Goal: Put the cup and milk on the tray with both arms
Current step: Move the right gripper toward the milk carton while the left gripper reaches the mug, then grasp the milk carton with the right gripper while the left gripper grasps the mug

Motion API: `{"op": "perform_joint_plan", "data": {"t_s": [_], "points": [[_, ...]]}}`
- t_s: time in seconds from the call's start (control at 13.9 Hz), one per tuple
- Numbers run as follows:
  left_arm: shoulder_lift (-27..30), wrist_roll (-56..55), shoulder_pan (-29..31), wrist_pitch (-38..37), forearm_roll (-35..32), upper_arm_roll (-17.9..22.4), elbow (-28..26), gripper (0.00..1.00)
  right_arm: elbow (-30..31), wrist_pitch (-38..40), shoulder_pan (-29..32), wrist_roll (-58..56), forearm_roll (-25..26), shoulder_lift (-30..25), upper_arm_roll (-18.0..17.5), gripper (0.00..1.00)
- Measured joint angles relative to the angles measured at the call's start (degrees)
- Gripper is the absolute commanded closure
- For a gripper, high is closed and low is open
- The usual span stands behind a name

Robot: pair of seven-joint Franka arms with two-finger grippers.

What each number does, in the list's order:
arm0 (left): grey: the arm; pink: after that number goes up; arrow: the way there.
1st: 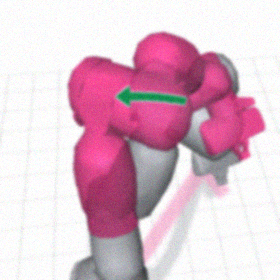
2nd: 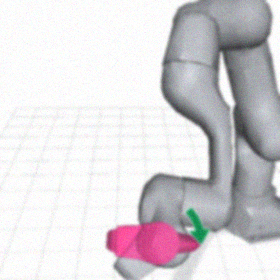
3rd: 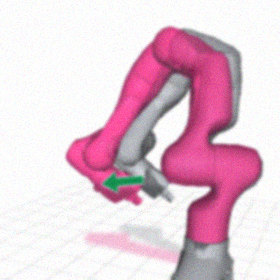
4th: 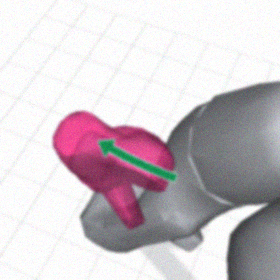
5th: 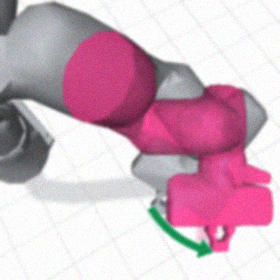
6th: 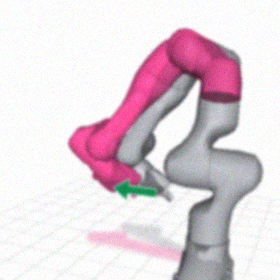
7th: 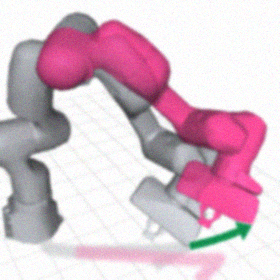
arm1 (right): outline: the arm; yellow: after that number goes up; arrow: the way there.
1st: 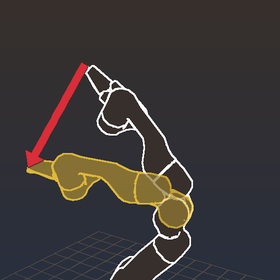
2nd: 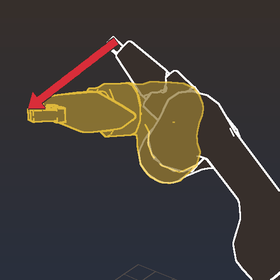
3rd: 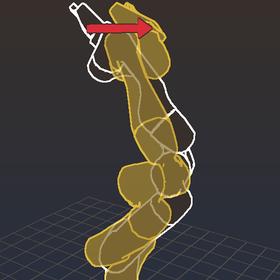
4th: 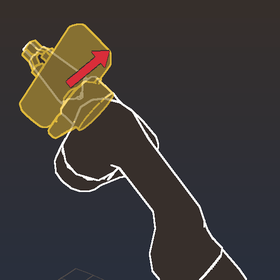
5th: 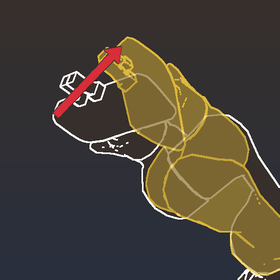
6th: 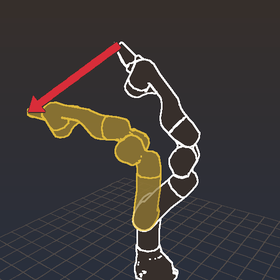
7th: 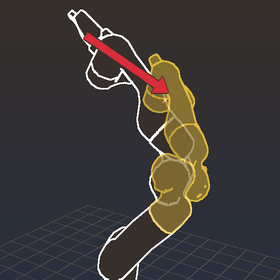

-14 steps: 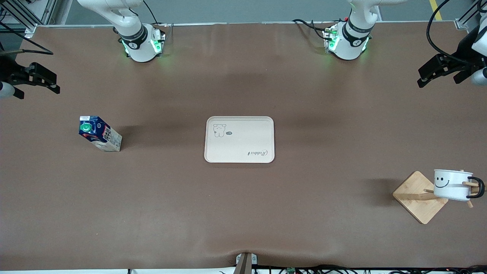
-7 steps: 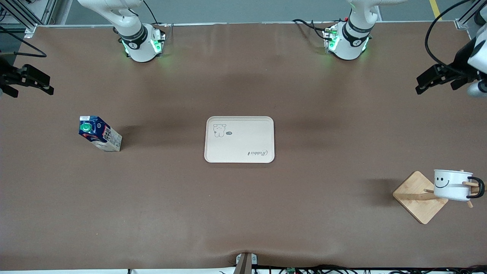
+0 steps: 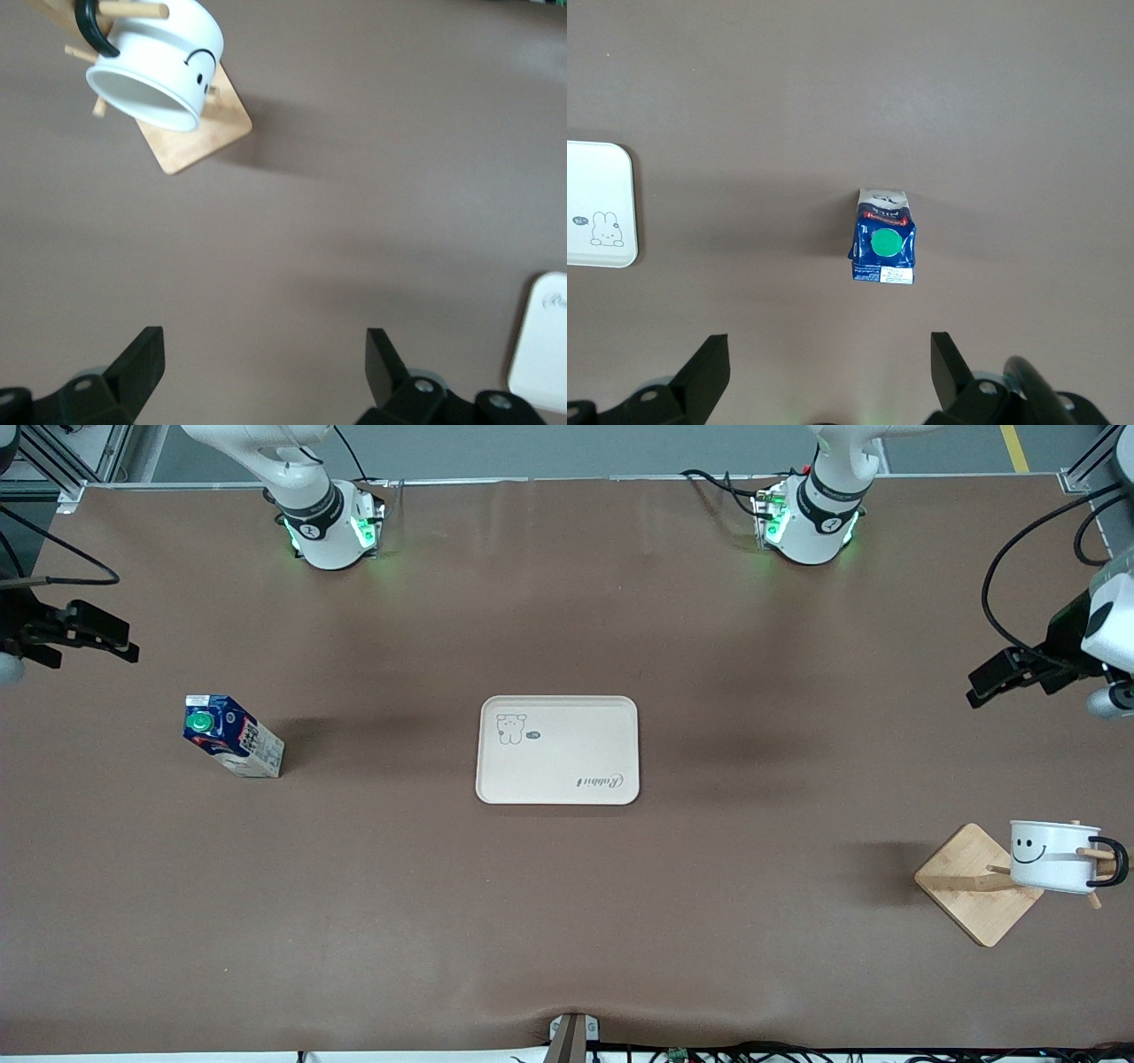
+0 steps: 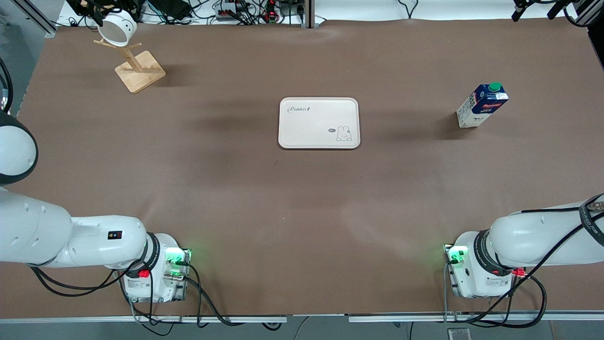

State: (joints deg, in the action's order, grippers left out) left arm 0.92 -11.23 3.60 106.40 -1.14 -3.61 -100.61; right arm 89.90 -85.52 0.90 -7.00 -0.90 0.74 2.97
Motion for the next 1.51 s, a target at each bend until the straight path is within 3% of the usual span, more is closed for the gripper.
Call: {"op": "perform_joint_plan", "data": {"t_s": [0.43,1.01,1.22,1.37,1.51], "points": [[-2.1,-2.3,1.9,20.8,-3.4,0.1,-9.6,0.00,0.0,0.0,1.3,0.0,-0.2,2.8,0.0,0.00],[-13.2,-3.8,5.7,43.3,-4.8,0.1,-10.5,0.00,0.1,1.6,1.4,0.0,-0.2,9.6,0.0,0.00],[-16.9,-4.2,6.9,47.9,-4.8,0.1,-9.8,0.00,0.1,1.5,1.6,0.0,-0.2,12.3,0.1,0.00],[-17.7,-4.2,7.3,48.2,-4.8,0.1,-8.7,0.17,0.2,1.4,2.1,0.1,-0.2,14.3,0.2,0.00],[-18.0,-4.2,7.2,48.2,-4.8,0.1,-8.1,0.48,0.2,0.3,3.6,0.2,-0.4,16.0,0.2,0.00]]}}
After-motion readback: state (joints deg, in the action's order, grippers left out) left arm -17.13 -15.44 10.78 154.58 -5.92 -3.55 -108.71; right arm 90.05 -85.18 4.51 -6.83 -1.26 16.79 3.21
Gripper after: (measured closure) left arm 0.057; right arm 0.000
